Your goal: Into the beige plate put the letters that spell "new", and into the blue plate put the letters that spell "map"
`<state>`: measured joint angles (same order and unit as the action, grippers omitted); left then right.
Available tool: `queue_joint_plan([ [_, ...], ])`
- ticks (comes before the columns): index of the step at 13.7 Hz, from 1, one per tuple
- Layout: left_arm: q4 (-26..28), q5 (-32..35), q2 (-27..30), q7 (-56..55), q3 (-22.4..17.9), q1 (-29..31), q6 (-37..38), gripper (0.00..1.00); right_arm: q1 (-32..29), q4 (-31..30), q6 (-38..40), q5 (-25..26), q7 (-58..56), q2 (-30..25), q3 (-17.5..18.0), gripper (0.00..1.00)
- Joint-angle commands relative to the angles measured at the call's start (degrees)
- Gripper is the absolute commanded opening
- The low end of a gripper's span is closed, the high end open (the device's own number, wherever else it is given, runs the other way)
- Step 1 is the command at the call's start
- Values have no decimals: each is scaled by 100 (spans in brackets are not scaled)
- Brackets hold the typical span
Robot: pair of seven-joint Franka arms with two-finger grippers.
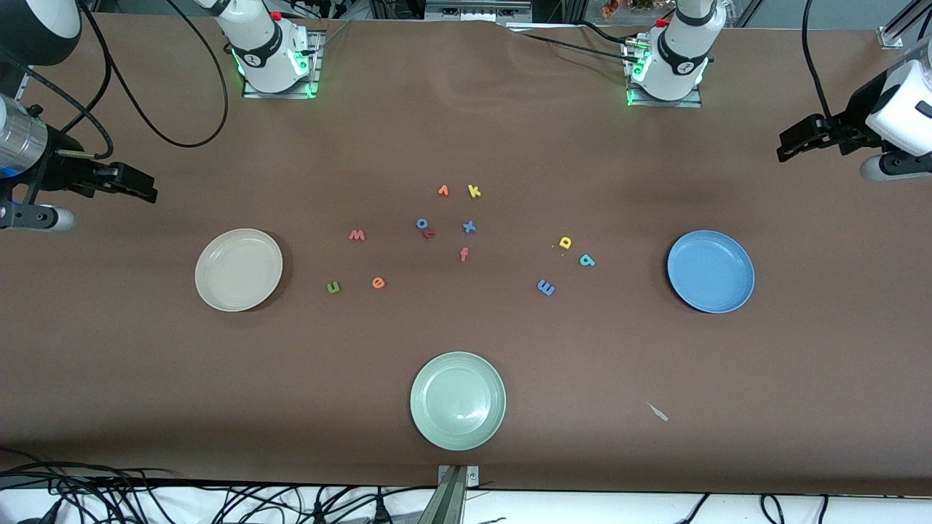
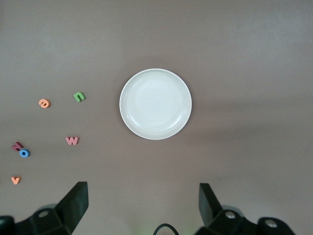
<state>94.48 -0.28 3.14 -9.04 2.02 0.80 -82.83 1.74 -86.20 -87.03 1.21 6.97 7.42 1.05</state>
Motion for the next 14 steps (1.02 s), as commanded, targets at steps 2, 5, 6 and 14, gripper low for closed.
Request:
queue_joint_plan([
  [2, -141, 64, -15, 42, 18, -18, 144, 100, -7, -28, -16, -104, 41, -47, -9, 100],
  [5, -149, 64, -15, 69, 62, -45, 144, 100, -7, -28, -16, -104, 41, -47, -9, 100],
  [6, -201, 64, -15, 51, 184, -45, 144, 100, -7, -19, -16, -104, 41, -39, -9, 100],
  [14, -814, -235, -549, 34, 264, -45, -5, 100, 2, -28, -16, -104, 24, -39, -9, 100],
])
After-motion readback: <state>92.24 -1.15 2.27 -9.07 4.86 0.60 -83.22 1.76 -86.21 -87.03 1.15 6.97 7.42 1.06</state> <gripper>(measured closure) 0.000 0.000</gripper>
